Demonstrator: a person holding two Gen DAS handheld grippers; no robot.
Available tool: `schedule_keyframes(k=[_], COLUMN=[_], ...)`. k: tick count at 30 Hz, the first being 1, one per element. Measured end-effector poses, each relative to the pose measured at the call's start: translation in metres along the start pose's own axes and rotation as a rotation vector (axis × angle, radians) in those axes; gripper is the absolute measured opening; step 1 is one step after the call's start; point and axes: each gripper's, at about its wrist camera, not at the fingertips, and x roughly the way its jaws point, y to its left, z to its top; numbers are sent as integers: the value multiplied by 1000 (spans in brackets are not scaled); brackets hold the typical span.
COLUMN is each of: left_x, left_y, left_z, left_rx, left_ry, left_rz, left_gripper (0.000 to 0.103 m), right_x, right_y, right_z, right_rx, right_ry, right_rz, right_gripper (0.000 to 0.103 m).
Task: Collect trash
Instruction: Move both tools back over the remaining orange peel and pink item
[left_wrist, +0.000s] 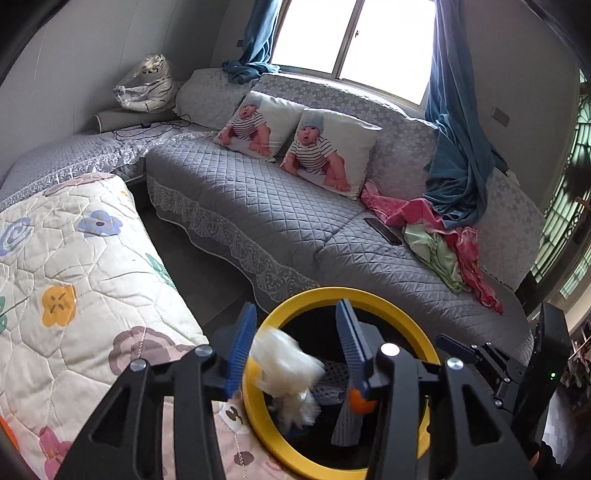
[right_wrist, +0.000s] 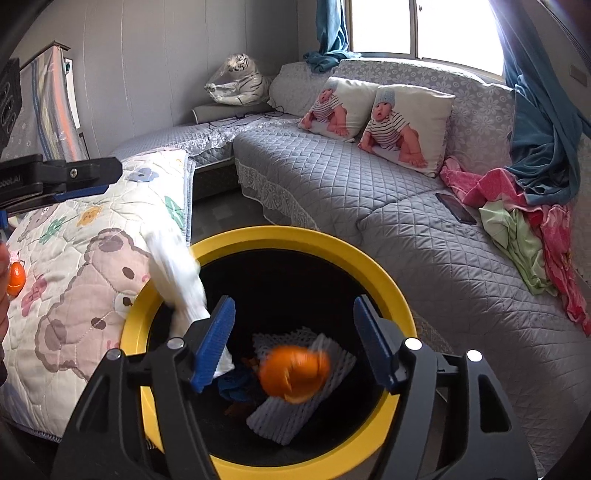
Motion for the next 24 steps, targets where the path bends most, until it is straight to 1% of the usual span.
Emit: schedule_keyframes(k=[1,2,3,4,5,6,7,8,10,15,21,24], left_x=[-1,-3,-5,-9,-13,-17,-22,-28,-39,-73,-128,-160], left_y=[3,6,9,14,19,24,31,37,51,88,149,184], left_z=[0,0,0,0,1,2,3,4,6,7,-5,-19], left_rx=[-10,-20,-30,-45,-58,-70,-89,-104,-131,-177,-258,-298], left_ry=[-2,-7,-17,-31,-42,-51,-66,-79,-107,-163,-217,-241], left_rz=[6,17,31,41,50,62,80,90,127,224,345,428], left_gripper=[52,55,61,66,68,73,79,81,87,91,91,91], right_x=[-2,-3,-4,-6,-7,-9,-12,-13,-15,-18,-13,-12], right_y=[0,-1,-1,0,0,2,6,8,17,61,142,189], right_z=[1,1,2,3,4,5,6,7,12,22,36,39], right_rx=[0,2,3,5,4,-1,-10,-18,-35,-102,-192,-237], right_ry=[-6,-11,-14,-22,-29,-37,-47,-55,-75,-114,-126,-122], right_rz=[-7,-14,-13,-9,-6,-1,8,16,40,165,373,474], right_gripper=[67,67,68,69,71,75,76,76,80,85,85,85])
